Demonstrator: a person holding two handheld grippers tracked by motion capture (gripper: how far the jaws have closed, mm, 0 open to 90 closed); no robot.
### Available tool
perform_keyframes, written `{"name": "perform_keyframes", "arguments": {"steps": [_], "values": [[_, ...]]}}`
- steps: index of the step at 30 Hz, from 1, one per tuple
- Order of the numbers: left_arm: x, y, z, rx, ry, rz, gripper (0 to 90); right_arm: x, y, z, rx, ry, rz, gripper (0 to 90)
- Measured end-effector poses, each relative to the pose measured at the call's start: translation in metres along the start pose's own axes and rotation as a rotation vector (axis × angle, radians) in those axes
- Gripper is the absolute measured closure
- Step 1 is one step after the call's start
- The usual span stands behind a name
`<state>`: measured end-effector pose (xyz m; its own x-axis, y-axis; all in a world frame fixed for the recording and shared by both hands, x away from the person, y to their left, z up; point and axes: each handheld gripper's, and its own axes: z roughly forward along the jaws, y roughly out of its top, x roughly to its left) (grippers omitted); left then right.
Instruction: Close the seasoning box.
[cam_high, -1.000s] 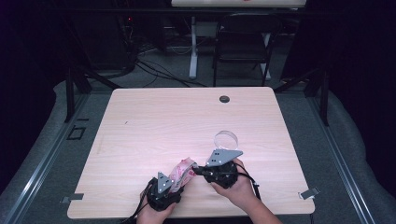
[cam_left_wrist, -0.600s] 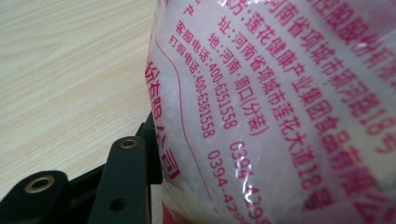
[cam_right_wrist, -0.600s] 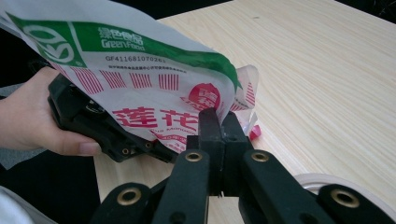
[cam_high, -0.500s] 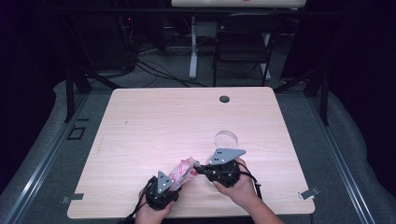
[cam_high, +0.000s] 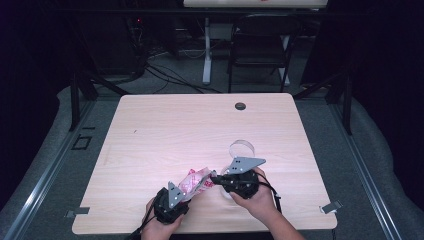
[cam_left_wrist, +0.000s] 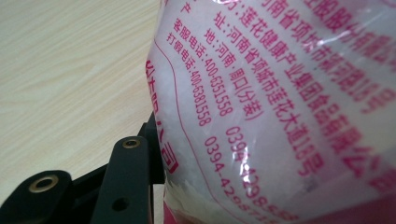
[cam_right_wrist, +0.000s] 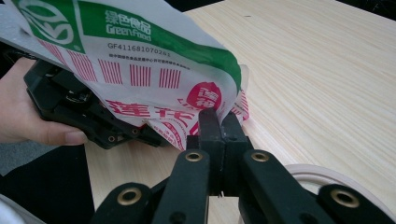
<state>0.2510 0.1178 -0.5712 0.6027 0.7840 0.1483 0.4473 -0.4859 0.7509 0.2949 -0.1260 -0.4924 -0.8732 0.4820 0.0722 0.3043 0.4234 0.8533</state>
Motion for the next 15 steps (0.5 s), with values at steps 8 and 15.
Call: {"name": "perform_keyframes", "arguments": {"steps": [8,15], "values": [[-0.0011,0.0042,-0.0056,0.002,0.061,0.082,56.8,-0.0021,-0.0011,-0.0009,-0.003,0.003,0.006,90.0],[0.0024,0.0062,-0.0086,0.003,0.1,0.11,57.2,0.0013,-0.0013,0.0001,-0.016,0.004,-0.02,89.2]]}}
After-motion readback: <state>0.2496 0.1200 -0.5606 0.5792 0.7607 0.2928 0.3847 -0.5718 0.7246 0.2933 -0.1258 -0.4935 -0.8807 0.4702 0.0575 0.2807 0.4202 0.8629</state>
